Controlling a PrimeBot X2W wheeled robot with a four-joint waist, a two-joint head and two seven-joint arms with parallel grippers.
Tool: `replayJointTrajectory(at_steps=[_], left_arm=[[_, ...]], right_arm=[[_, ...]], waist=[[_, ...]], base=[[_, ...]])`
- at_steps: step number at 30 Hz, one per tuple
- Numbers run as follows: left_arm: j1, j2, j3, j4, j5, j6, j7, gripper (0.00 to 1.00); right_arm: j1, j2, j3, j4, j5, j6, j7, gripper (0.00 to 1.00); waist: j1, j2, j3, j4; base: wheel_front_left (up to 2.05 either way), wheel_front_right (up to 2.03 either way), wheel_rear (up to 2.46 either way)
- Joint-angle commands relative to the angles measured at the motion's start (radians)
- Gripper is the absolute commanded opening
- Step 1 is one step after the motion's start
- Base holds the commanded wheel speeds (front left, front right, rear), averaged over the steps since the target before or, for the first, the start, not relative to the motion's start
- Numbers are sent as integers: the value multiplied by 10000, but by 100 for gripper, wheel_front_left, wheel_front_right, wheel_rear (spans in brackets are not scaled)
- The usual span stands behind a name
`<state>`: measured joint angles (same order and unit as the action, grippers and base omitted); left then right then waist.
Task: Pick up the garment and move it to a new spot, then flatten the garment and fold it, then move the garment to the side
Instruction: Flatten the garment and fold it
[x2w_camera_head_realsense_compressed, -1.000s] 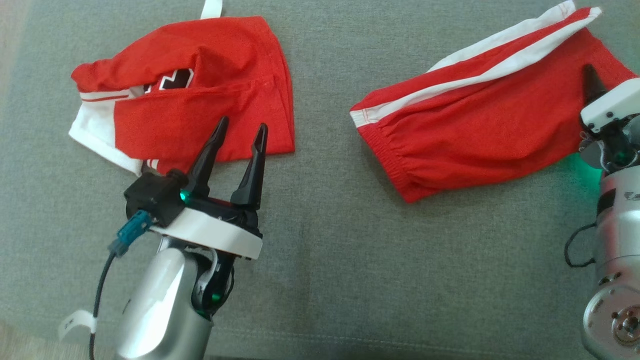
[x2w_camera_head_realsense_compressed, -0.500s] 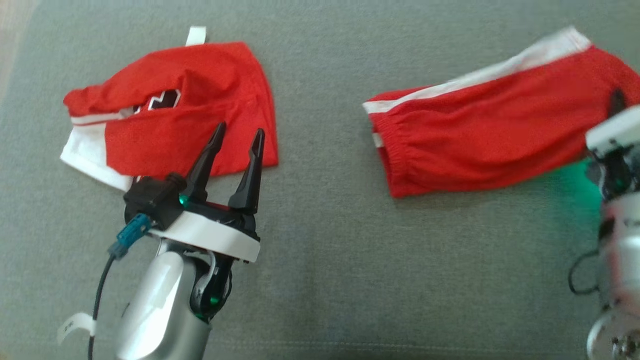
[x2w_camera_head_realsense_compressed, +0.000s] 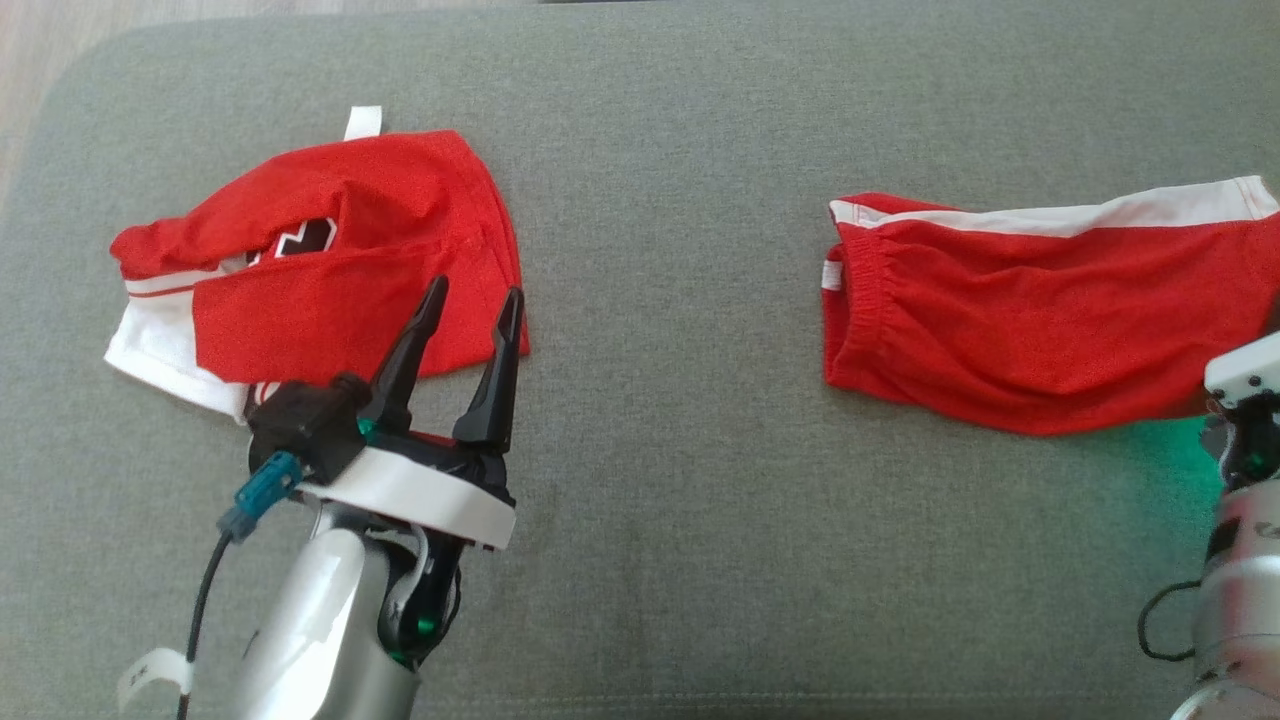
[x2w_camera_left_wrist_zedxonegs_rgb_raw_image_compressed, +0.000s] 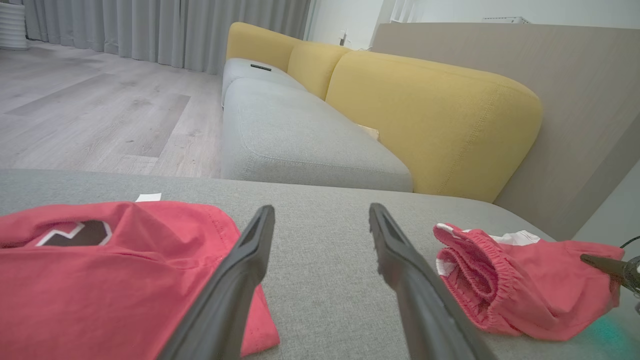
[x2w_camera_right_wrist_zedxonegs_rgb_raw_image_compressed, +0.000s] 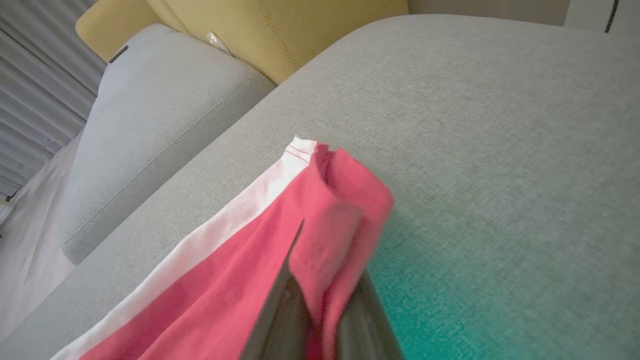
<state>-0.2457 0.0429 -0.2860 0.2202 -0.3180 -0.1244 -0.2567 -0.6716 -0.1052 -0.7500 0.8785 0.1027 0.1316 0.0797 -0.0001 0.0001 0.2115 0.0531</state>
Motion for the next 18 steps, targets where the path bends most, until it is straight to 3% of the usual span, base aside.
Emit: replayJointTrajectory(at_steps=[1,8,18], left_arm=[[-81,74,330,-349,68,-54,-51,100],[-35,74,380,-222,125,-56,-51,100],[137,74,494,-178,94,-58,-51,100]], right_arm=[[-289,43,359,-442,2,-9,3,0],[-253,248,1337,-887,731,-9,-221,0],[586,276,4263,-2075,2751,-9,-373,0]], waist=[[1,-1,-1,4],[1,-1,-182,2],[1,-1,-672,39]], base=[[0,0,0],[0,0,0],[0,0,0]])
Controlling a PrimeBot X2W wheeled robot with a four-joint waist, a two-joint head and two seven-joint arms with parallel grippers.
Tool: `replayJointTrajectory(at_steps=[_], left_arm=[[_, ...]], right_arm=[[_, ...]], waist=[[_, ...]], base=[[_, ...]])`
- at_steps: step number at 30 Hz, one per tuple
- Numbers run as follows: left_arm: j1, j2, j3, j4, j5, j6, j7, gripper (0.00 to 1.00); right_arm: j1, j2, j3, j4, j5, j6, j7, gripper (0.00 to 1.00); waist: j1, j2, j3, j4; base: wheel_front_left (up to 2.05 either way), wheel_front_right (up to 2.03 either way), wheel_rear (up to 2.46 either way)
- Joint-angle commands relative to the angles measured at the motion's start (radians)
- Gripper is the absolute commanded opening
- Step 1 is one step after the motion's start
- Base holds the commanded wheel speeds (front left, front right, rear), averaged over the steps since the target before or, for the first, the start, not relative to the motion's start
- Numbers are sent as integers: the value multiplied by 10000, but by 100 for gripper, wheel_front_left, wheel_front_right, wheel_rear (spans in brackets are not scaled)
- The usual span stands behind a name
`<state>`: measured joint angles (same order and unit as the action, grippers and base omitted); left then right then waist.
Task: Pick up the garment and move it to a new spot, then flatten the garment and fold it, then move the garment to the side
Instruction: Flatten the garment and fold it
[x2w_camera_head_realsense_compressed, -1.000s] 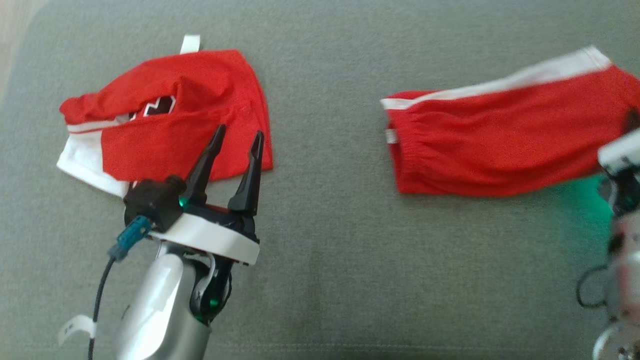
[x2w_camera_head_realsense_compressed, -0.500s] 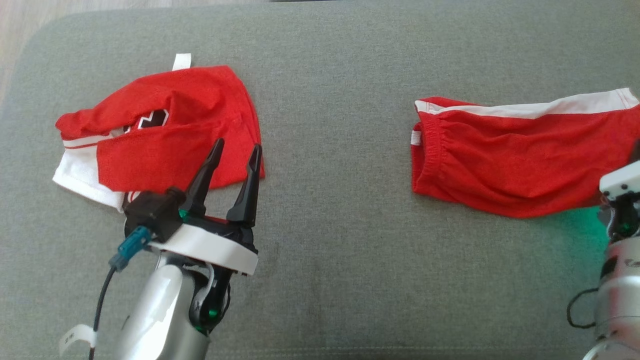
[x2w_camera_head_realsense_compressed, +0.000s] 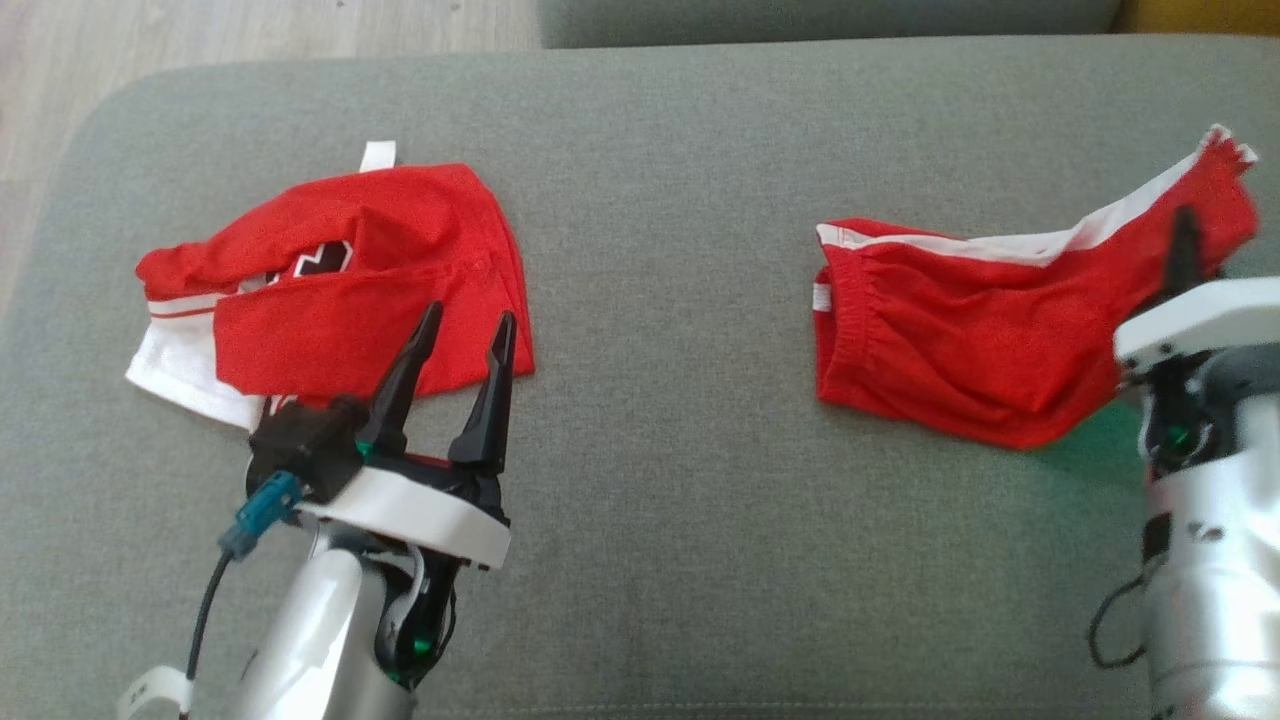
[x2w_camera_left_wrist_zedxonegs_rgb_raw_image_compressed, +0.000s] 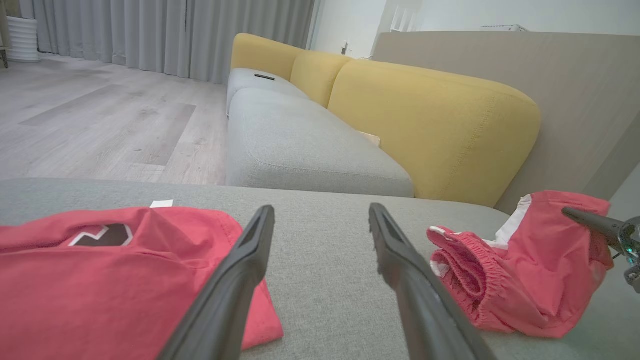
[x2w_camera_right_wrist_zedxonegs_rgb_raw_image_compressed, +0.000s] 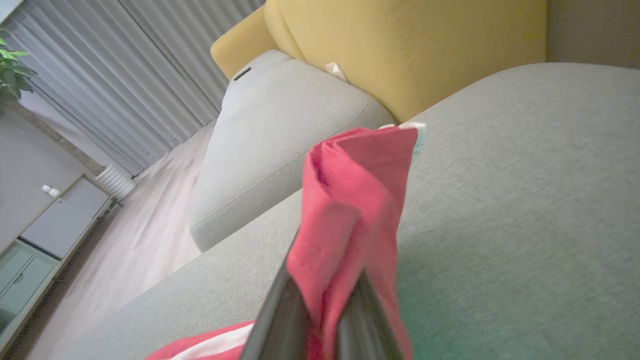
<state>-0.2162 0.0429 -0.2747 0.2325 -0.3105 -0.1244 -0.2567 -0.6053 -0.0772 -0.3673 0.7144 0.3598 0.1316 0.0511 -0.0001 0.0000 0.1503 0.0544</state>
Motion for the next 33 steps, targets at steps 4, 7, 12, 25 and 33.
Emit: replayJointTrajectory(at_steps=[4,7,12,25,33], left_arm=[[-92,74,409,-283,23,-58,-51,100],[-18,74,444,-258,33,-59,-51,100],[105,74,437,-251,-2,-58,-51,100],[322,74,504,-247,14,-39,-51,100],[321,74,488,-263,6,-15,-51,100]], right_arm=[[301,-55,1393,-861,842,-9,-92,0],[716,-152,2428,-1310,1425,-9,-62,0],[1294,-476,3988,-1985,2444,-9,-82,0],[1966,-1487,7054,-2718,4196,-9,-328,0],[1850,-1770,8568,-2132,4178,-9,-382,100]], waist=[[1,0,-210,72],[1,0,-359,122],[1,0,-556,265],[1,0,-657,711],[1,0,-624,767]], base=[[0,0,0],[0,0,0],[0,0,0],[0,0,0],[0,0,0]])
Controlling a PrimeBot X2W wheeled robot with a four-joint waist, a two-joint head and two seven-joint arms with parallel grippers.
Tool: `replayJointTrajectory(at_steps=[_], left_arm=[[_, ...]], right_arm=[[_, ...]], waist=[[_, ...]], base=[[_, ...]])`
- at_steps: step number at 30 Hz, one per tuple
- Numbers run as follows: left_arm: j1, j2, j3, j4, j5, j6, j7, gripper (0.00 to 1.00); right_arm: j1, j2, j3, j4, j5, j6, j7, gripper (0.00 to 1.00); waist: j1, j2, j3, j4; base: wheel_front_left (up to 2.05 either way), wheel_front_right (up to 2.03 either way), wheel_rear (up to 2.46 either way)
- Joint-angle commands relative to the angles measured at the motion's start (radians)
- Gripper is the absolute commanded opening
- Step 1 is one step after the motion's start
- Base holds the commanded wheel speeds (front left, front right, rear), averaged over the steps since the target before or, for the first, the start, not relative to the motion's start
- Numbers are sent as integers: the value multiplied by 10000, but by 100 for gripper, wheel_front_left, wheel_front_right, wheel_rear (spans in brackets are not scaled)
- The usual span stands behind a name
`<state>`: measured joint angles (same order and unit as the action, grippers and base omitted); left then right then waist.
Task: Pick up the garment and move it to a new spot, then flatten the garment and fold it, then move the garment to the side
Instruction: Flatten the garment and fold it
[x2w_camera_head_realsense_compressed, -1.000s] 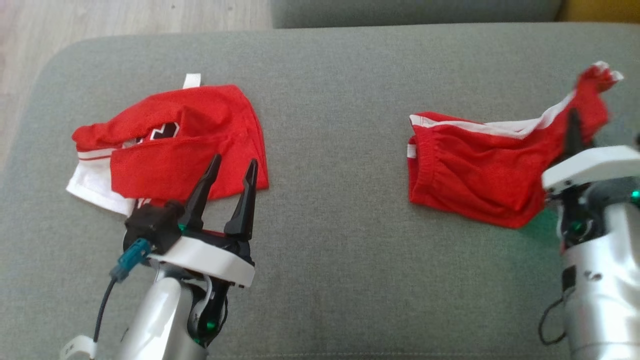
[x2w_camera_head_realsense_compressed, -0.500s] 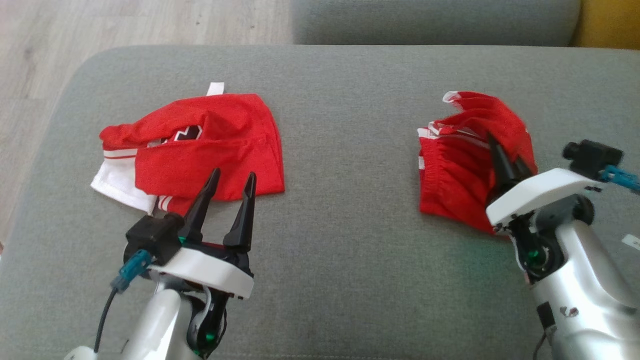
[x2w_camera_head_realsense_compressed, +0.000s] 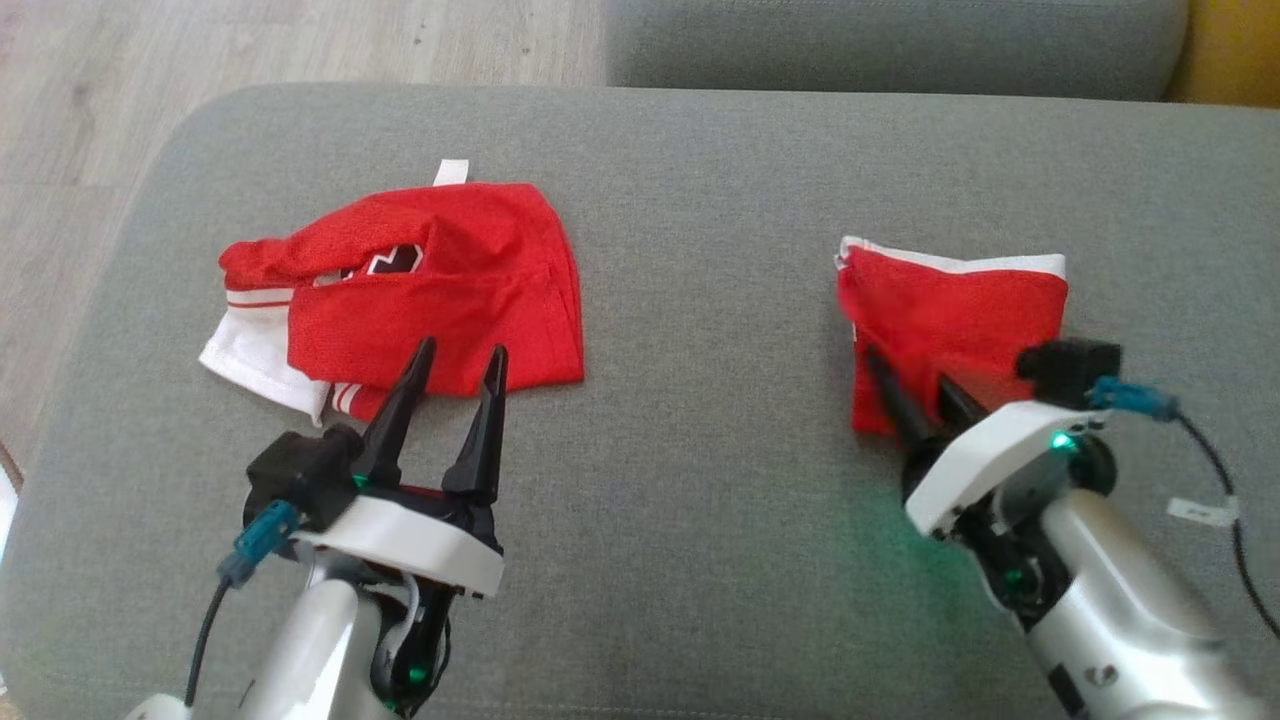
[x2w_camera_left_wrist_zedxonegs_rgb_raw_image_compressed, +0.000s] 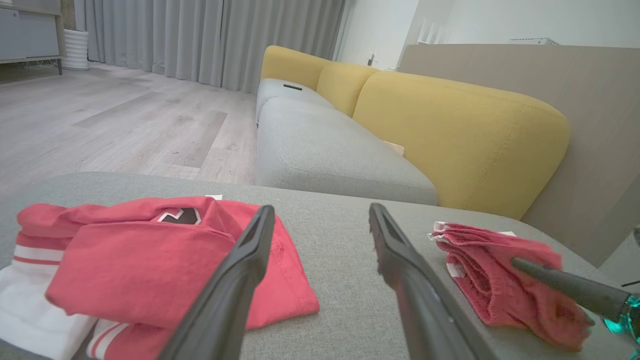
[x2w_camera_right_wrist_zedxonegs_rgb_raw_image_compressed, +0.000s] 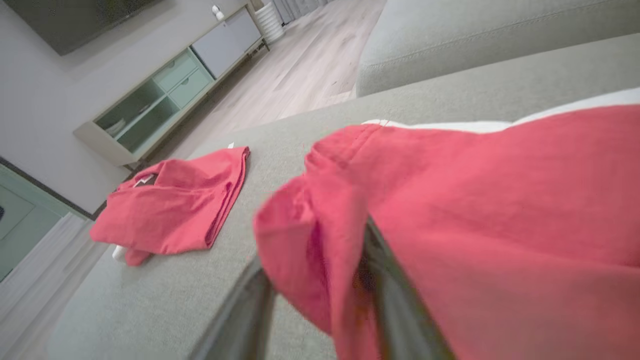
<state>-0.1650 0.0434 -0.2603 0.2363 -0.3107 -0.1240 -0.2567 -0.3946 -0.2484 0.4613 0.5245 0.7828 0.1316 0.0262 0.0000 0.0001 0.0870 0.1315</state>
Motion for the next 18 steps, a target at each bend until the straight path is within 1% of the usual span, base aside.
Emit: replayJointTrajectory(at_steps=[1,6,10,13,14,18], left_arm=[[-192,68,353,-303,9,-18,-51,100],[-181,68,360,-312,-14,-13,-51,100],[-193,68,331,-309,-53,5,-51,100],[-167,68,354,-293,-69,31,-51,100],[-167,68,354,-293,-69,31,-51,100],[-93,68,455,-252,-57,51,-51,100]], right_arm=[[-282,-24,453,-138,-47,-9,-133,100],[-499,186,1145,789,-279,-9,69,100],[-662,543,1612,1495,-396,-9,300,100],[-731,809,1910,1682,-278,-9,333,100],[-731,809,1910,1682,-278,-9,333,100],[-824,918,2105,1788,-143,-9,74,100]], waist=[[0,-1,17,-8],[0,-1,60,-46],[0,-1,70,-96],[0,-1,46,-226],[0,-1,46,-226],[0,-1,-109,-608]], base=[[0,0,0],[0,0,0],[0,0,0],[0,0,0],[0,0,0],[0,0,0]])
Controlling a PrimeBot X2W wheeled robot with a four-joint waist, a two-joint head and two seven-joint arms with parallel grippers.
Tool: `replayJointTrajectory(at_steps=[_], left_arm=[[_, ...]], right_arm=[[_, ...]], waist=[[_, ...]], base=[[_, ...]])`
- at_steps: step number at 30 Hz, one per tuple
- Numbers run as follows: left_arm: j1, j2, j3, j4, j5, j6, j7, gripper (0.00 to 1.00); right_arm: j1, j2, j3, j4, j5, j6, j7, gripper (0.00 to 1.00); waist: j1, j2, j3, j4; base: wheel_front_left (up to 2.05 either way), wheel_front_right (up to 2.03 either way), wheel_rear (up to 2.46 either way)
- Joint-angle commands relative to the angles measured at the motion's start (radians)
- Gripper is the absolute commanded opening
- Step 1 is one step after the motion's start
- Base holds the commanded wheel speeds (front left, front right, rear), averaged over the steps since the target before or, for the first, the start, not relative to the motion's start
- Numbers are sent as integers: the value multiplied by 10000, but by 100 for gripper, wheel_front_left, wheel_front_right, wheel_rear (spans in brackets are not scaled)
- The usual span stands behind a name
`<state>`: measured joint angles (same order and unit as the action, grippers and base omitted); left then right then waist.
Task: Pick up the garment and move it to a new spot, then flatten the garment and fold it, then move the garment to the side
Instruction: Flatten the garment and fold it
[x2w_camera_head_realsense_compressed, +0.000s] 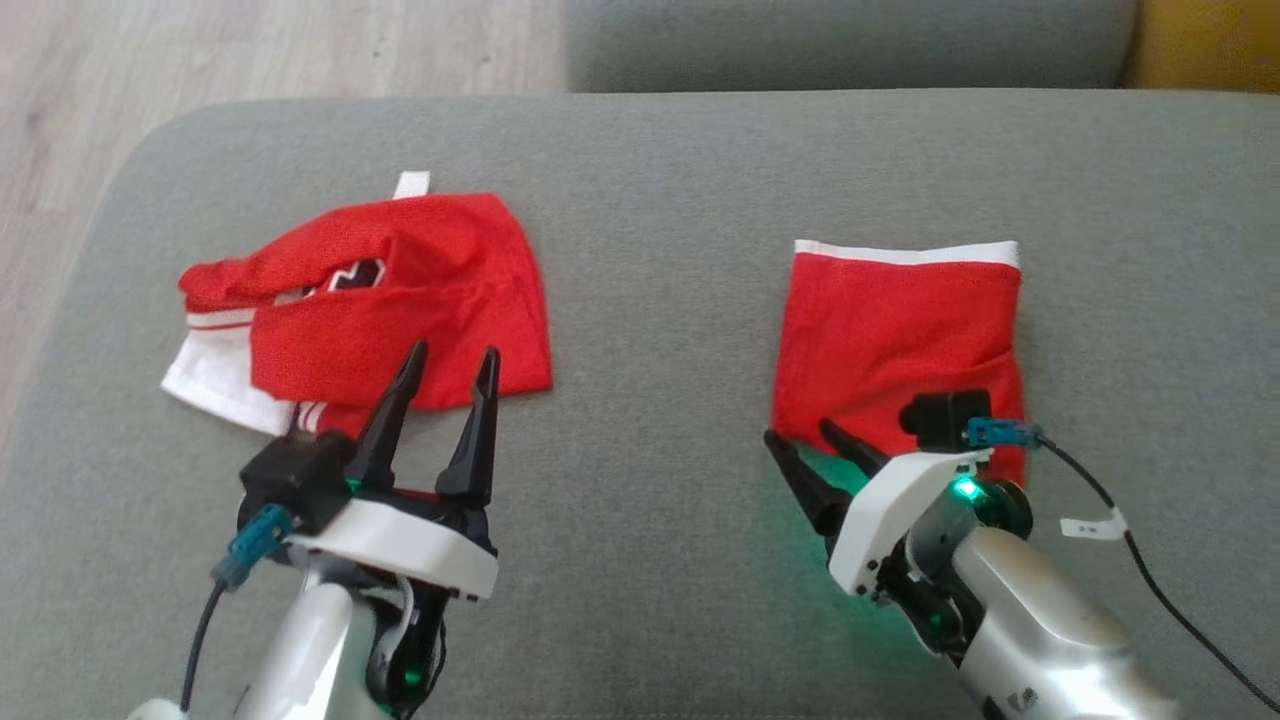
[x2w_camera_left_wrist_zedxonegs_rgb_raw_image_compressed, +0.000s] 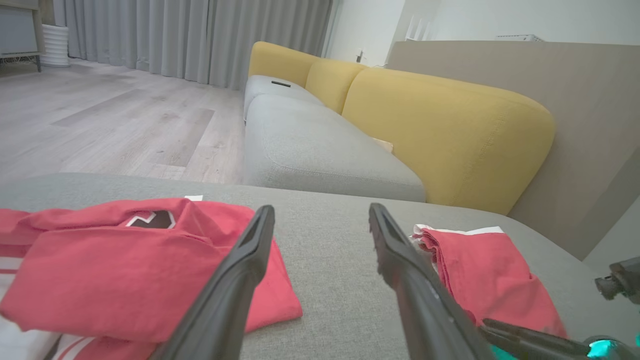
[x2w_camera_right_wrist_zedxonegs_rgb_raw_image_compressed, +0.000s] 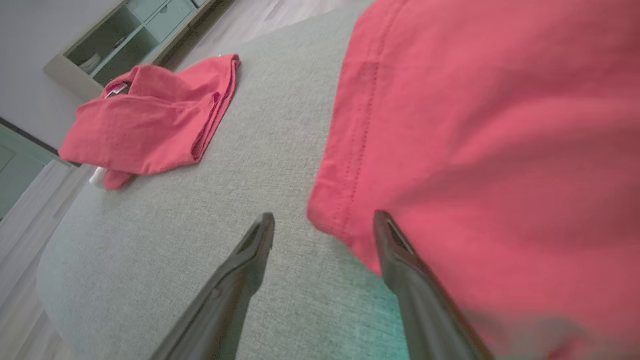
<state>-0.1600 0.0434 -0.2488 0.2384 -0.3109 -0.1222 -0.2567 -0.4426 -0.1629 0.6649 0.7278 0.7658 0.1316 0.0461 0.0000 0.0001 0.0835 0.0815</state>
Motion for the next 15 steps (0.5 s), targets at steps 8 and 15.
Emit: replayJointTrajectory(at_steps=[8,15], left_arm=[[-41,68,546,-498,-13,29,-51,100],[34,68,643,-881,-45,52,-51,100]], right_arm=[[-440,-635,-838,-824,-714,-9,-1686,100],[134,-817,-3159,-1514,-2997,-9,-2904,100]], waist=[[0,-1,-391,-852],[0,-1,-435,-1349]], base=[[0,0,0],[0,0,0]])
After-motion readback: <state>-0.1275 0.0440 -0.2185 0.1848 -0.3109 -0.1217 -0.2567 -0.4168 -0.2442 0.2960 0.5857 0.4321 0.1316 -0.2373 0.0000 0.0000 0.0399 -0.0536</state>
